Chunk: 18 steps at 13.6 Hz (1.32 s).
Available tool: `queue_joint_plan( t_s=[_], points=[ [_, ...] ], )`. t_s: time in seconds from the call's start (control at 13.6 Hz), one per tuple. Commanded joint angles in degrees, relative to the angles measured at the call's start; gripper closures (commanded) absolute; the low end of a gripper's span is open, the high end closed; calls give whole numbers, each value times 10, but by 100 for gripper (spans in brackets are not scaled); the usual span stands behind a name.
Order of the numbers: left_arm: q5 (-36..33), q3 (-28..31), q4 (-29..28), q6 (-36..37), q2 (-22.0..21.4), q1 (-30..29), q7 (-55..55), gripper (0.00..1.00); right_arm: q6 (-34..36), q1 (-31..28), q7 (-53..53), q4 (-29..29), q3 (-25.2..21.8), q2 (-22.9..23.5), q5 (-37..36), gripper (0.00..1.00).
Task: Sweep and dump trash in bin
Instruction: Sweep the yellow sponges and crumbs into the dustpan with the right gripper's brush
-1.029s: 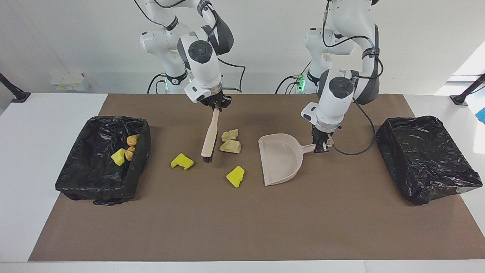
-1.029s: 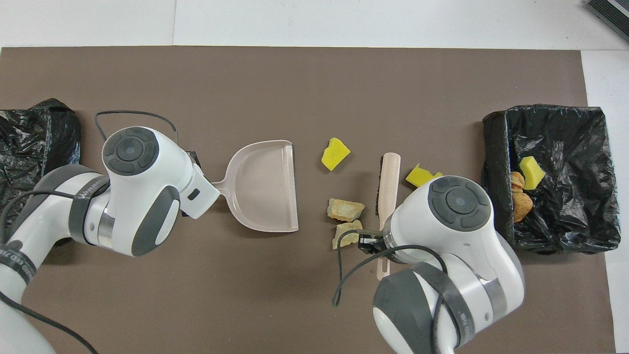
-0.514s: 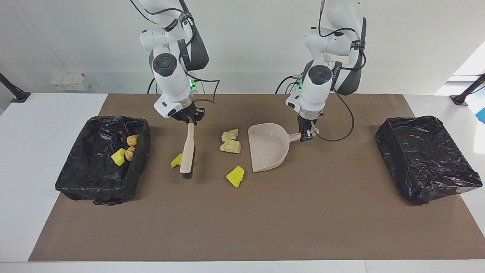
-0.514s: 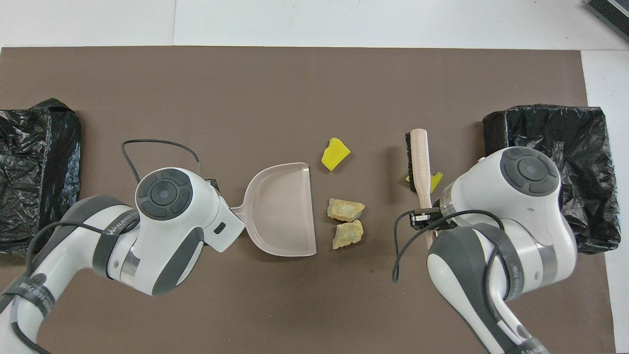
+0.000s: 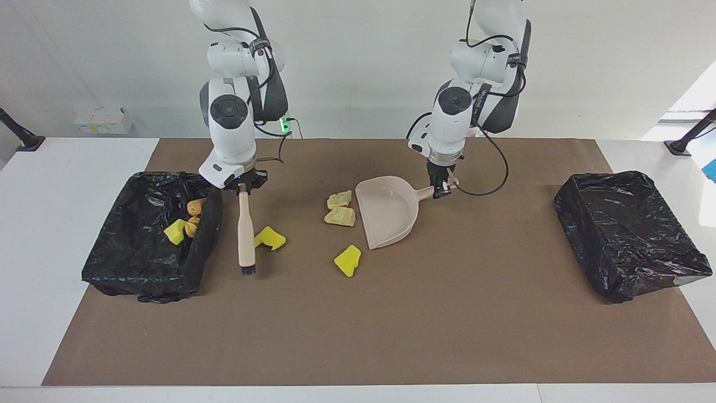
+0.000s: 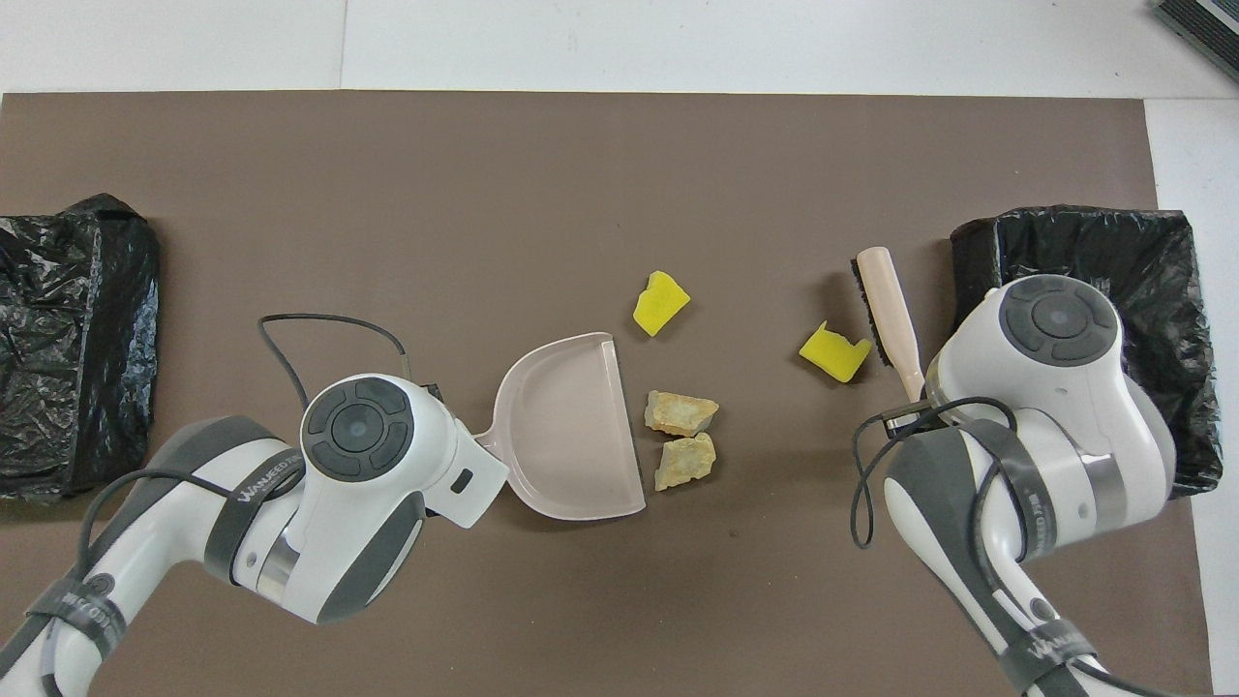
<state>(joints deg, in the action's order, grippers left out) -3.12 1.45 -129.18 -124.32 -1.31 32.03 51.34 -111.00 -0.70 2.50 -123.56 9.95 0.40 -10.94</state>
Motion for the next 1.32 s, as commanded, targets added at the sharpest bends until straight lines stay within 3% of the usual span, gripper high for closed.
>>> queue_joint_plan(
  t_s=[0.0, 0.22, 0.44, 0.73, 1.25],
  points=[
    [-14, 7, -22, 1, -19, 8, -12, 100, -12, -11, -33, -33, 9, -12, -13, 100],
    [-14, 7, -22, 2, -19, 8, -14, 100, -39, -16, -35, -74, 10, -37, -11, 100],
    [-14, 7, -21, 2, -19, 8, -30, 100, -30, 47, 3, -72, 12, -41, 17, 100],
    [-14, 7, -21, 1, -19, 8, -34, 100, -15, 125, 70, -72, 12, -54, 122, 100],
    [-14, 6, -22, -14, -2, 9, -41, 100, -24, 190, 137, -72, 12, -61, 258, 100]
  ],
)
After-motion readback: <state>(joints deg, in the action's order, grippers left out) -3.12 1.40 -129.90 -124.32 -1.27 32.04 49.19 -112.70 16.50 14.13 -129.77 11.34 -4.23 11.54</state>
